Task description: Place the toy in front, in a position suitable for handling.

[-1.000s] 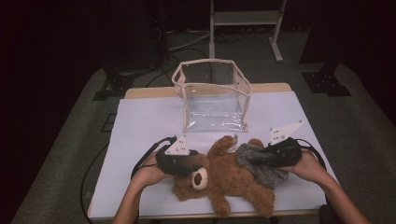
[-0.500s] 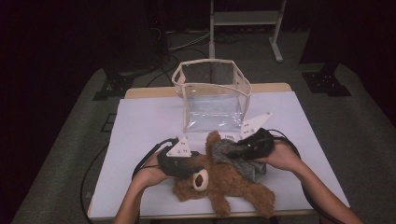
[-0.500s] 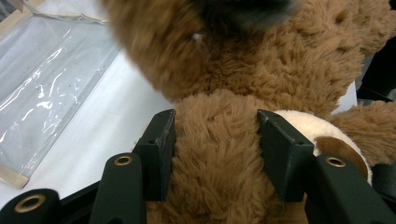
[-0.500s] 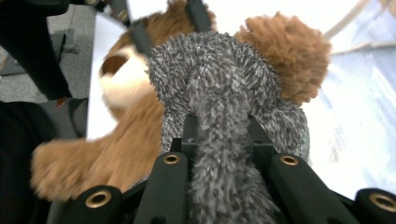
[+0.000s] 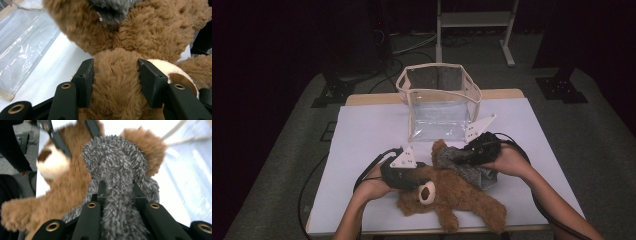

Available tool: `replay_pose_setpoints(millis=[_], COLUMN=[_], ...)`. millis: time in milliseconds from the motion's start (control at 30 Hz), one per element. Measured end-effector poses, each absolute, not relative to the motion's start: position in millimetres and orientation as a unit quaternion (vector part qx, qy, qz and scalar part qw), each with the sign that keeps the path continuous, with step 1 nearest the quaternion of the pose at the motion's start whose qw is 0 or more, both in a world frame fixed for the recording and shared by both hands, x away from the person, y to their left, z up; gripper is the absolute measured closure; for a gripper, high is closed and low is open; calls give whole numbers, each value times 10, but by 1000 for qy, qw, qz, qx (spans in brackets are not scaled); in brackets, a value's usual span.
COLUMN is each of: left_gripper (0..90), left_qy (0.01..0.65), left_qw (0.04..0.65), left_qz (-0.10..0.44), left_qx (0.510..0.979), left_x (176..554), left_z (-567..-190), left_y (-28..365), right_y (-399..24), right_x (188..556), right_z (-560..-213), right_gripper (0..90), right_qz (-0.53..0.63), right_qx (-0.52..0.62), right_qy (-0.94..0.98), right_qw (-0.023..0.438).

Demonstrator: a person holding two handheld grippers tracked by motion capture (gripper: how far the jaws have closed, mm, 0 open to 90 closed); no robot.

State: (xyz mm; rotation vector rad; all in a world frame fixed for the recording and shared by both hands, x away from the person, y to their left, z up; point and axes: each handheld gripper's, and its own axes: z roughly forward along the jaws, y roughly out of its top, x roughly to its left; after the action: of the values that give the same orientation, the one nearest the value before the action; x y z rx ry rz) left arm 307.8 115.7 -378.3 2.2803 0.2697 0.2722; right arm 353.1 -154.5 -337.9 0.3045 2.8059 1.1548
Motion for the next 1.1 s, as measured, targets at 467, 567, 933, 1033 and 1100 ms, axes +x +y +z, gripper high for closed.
replay_pose_setpoints(millis=[467,567,933,1033,1100], left_gripper=[484,484,471,445,442], left_qy=[109,110,106,106,106], left_qw=[407,406,405,414,416], left_qz=[107,107,114,113,113], left_qx=[901,901,901,897,896], left_x=[3080,3080,3082,3063,3049], left_z=[-3790,-3791,-3741,-3653,-3607], left_y=[1160,1161,1191,1260,1315], right_y=[-1418,-1365,-1490,-1613,-1658], right_x=[3581,3531,3438,3423,3424], right_z=[-3488,-3345,-3531,-3549,-3560], right_gripper=[743,743,744,744,744], right_qz=[360,380,361,371,373], right_qx=[100,87,92,105,106], right_qy=[927,921,928,923,922], right_qw=[25,29,11,9,13])
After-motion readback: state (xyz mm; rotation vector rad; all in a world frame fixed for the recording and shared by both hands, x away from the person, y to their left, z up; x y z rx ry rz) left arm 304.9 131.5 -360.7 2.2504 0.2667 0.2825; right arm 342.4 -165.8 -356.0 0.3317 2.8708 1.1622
